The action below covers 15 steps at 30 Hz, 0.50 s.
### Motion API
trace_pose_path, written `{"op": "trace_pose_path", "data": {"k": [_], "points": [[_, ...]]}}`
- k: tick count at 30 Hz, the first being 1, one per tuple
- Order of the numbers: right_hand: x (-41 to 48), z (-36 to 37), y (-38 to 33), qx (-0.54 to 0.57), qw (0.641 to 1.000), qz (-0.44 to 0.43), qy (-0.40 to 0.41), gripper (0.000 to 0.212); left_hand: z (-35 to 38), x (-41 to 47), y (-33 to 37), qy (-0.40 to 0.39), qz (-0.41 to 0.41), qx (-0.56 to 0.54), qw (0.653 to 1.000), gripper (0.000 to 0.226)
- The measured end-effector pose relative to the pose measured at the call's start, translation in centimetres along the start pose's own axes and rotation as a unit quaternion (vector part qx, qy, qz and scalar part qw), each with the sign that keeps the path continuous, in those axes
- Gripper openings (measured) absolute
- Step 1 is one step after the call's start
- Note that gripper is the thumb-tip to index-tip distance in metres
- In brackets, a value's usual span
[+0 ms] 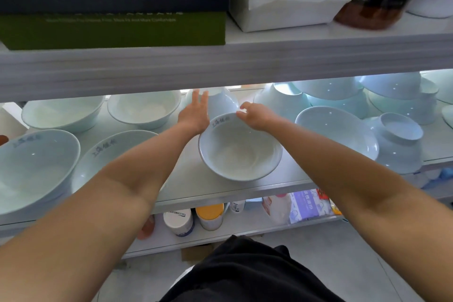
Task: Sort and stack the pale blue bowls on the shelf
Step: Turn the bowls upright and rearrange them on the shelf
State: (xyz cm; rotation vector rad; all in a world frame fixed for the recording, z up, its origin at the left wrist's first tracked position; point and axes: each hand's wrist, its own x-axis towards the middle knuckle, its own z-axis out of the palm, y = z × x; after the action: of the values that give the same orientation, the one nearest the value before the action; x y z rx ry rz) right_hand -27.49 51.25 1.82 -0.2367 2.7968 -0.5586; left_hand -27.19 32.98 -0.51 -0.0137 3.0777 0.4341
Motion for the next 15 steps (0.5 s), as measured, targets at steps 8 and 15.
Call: {"op": "trace_pose_path", "data": {"k": [8, 15], "points": [[1.1, 0.7, -1.8, -0.079, 0.994, -0.045, -0.053, 0.048, -1.0, 2.2, 0.2, -0.087, 0.039, 0.086, 0.992, 0.061], [1.4, 0.2, -1.8, -0.098, 0.992, -0.047, -0.071, 0.052, -1.1, 2.5, 0.8, -0.036, 0.053, 0.121, 0.991, 0.036]]}}
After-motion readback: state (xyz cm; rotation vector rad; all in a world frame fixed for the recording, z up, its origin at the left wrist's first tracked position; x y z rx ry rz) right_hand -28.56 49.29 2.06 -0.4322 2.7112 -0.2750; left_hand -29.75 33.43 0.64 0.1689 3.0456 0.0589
